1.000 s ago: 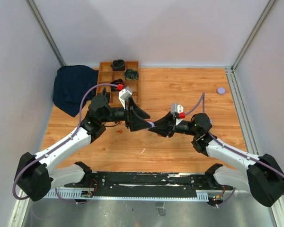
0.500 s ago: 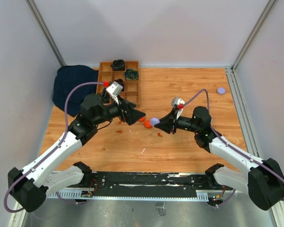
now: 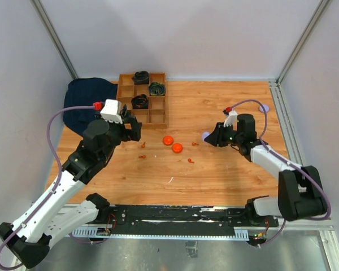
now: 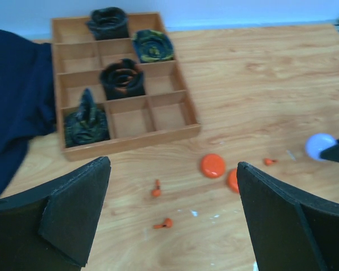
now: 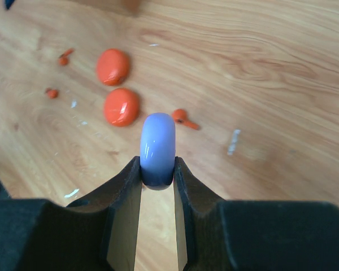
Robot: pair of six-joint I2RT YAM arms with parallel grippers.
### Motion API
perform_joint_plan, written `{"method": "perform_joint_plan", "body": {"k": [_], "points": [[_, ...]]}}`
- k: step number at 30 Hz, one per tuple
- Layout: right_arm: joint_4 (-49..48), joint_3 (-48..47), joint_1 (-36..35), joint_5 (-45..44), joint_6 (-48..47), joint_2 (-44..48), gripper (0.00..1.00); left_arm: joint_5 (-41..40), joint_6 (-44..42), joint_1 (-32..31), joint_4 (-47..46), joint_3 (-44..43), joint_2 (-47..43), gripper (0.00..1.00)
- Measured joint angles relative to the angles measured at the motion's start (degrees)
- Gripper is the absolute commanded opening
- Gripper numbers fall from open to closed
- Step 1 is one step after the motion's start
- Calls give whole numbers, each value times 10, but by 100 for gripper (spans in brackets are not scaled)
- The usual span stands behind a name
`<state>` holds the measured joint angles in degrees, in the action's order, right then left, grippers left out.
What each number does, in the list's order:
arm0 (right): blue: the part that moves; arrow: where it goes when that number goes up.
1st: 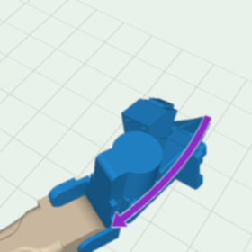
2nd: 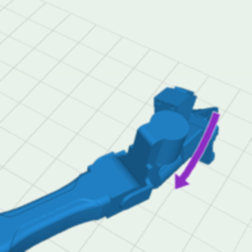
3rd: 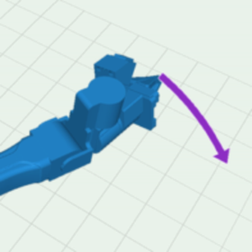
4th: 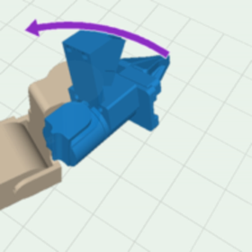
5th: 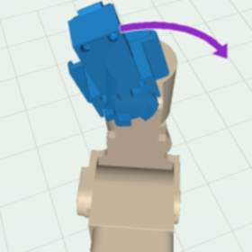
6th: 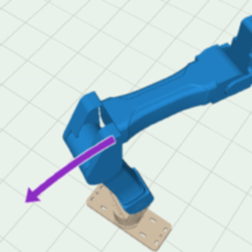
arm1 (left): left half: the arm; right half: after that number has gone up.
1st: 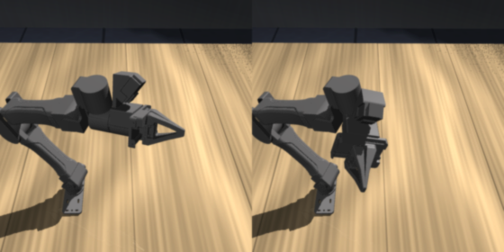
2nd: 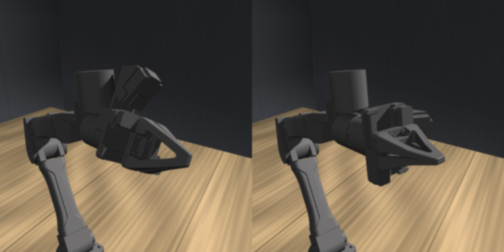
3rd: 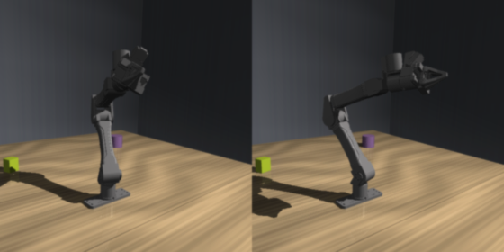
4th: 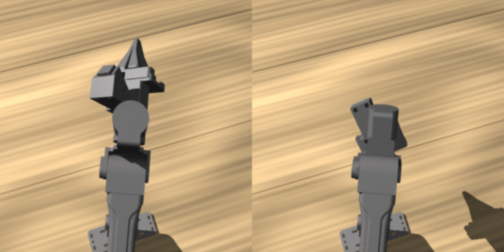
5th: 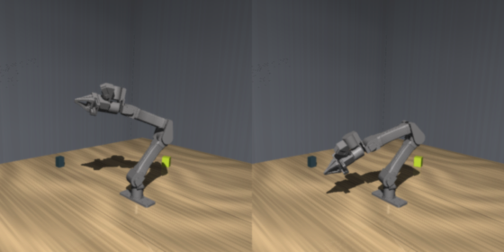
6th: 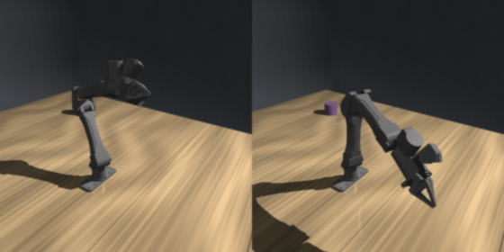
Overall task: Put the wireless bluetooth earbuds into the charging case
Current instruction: Close the charging case, then place the charging case at the center of the board.
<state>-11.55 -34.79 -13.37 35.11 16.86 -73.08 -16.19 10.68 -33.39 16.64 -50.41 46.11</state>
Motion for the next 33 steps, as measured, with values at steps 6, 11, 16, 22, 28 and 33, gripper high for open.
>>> {"method": "perform_joint_plan", "body": {"k": [6,11,16,22,28,33], "points": [[21,-74,49,-15,15,-130,3,-76,-30,0,-11,49,-33,99],[34,-134,81,-5,20,-228,8,-101,-31,5,-11,69,-35,99],[57,-185,105,12,23,-297,20,-112,-25,27,-17,78,-48,99],[87,-204,125,28,15,-310,39,-109,-11,50,-29,84,-56,99],[136,-213,134,14,-9,-305,53,-105,1,63,-29,84,-56,99],[183,-229,135,-28,-38,-282,63,-105,7,68,-28,84,-56,99]]}}
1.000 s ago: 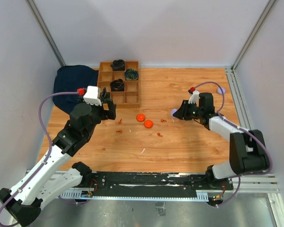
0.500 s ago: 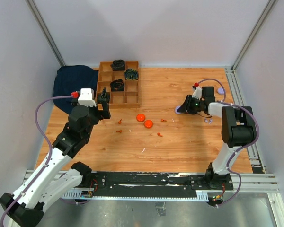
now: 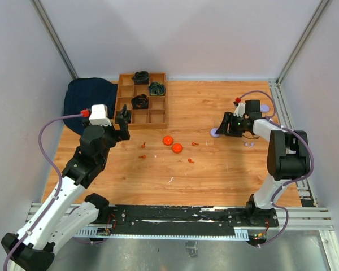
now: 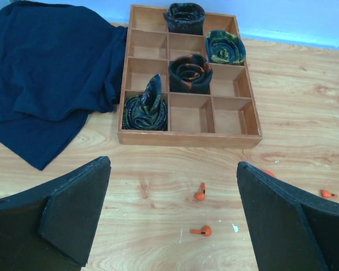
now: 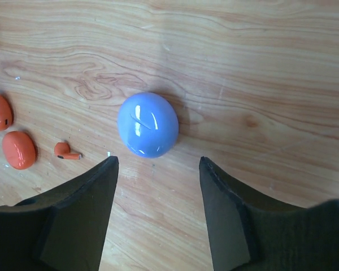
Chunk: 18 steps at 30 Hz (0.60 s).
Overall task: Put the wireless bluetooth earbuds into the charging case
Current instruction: Place the charging case at the center of the board.
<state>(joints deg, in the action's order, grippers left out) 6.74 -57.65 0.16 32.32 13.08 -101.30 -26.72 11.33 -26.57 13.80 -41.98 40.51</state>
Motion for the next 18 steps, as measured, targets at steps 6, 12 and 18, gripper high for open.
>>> {"method": "perform_joint_plan", "body": {"k": [6,12,18], "points": [[60,-39,0,-73,-35,30,78,-2,8,6,0,0,-1,99],[93,-129,10,-180,-80,33,86,-3,12,9,0,0,-3,99],[96,-218,44,-256,-119,-14,92,-4,14,10,1,0,-3,99]]}}
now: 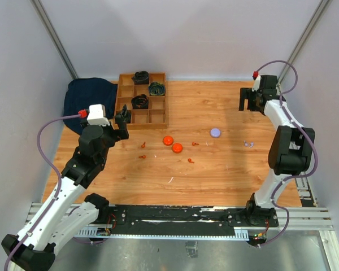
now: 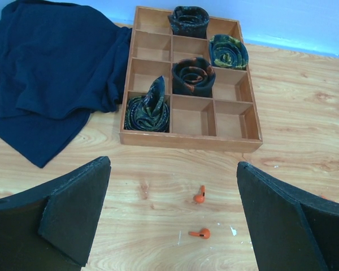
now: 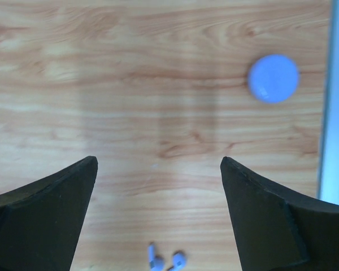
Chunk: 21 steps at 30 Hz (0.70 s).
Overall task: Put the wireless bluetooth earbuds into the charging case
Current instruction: Place the charging case at the center of the board.
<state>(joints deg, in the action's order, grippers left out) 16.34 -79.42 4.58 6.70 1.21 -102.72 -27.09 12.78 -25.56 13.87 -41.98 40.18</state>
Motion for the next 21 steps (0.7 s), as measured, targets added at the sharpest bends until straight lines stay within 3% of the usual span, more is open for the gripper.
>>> {"method": "perform_joint_plan", "body": {"k": [12,21], "points": [[-1,-130,103,-31,-46,-155,88,17,2,4,0,0,7,99],[2,-196,125,5,-56,-242,79,32,2,8,0,0,26,99]]}}
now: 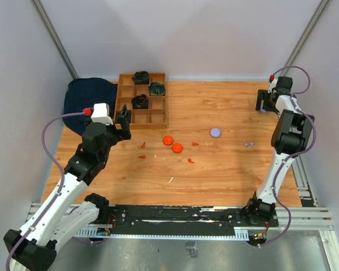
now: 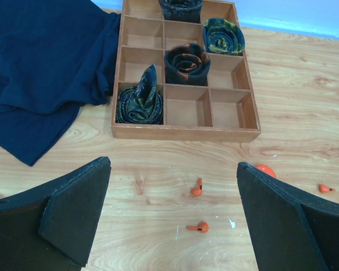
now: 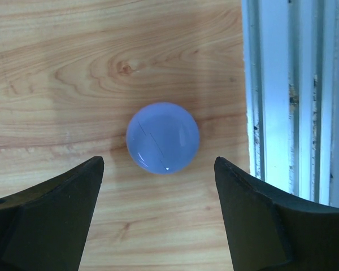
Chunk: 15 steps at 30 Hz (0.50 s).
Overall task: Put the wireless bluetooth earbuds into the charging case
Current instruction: Place the charging case at the center of the board, then pick up the charging case at the center of the board.
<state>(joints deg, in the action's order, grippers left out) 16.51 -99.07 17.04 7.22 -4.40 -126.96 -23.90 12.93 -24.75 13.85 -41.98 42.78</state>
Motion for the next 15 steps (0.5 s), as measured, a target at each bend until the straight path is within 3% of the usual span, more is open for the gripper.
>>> {"method": "perform_joint_plan", "body": {"k": [15], "points": [[2,-57,2,43,-6,-57,60,17,0,6,0,0,5,99]]}}
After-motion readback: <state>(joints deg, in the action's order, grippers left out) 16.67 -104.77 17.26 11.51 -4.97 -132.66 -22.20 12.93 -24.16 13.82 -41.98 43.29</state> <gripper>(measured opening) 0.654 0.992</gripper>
